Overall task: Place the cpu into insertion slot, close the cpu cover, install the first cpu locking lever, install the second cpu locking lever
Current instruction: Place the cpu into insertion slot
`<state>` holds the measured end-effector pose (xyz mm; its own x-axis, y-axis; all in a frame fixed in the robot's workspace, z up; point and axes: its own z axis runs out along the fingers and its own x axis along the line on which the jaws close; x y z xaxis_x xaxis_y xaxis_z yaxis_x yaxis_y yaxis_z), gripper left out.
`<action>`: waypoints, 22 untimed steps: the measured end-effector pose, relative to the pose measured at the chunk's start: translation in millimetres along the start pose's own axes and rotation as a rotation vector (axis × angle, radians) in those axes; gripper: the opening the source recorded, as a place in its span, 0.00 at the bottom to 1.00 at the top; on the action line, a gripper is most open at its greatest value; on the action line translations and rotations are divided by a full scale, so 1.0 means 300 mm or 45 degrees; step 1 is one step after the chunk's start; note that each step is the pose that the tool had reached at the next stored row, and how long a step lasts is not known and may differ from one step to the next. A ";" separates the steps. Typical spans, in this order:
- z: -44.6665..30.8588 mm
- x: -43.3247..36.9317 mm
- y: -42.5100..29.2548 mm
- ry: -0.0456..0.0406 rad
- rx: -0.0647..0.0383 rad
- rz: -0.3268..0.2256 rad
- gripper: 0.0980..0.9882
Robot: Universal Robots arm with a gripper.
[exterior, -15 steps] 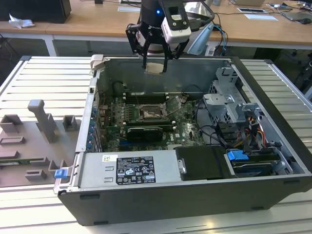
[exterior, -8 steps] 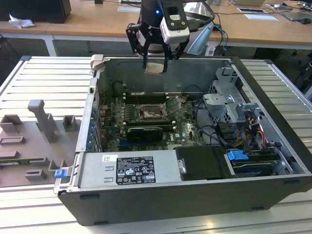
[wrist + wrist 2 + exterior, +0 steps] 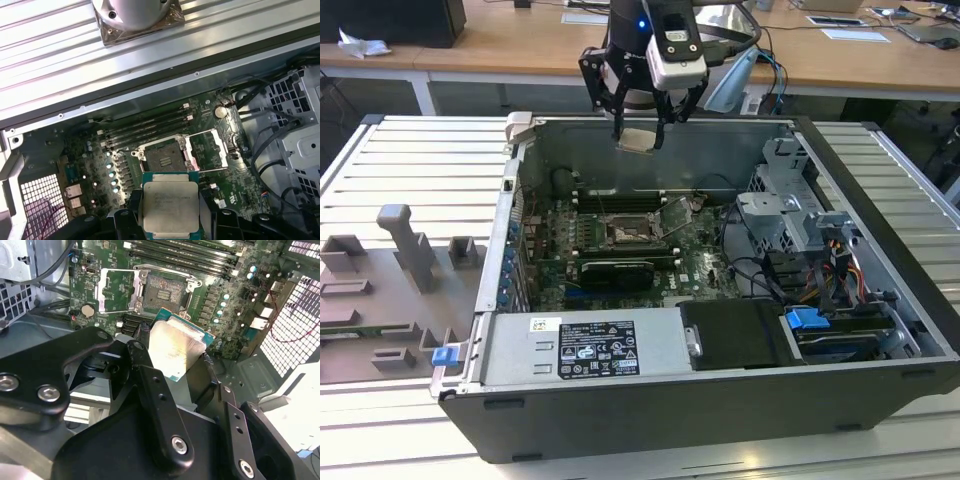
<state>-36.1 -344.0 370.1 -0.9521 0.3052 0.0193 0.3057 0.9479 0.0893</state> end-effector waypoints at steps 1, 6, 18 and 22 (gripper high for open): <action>0.000 0.000 0.000 0.000 0.000 0.005 0.49; 0.000 0.000 0.000 -0.004 -0.001 0.048 0.49; 0.000 0.000 0.000 -0.012 -0.003 0.138 0.49; 0.001 0.000 0.000 -0.015 -0.003 0.162 0.49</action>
<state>-36.1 -344.0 369.9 -0.9054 0.4242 0.0193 0.4241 0.9012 0.0894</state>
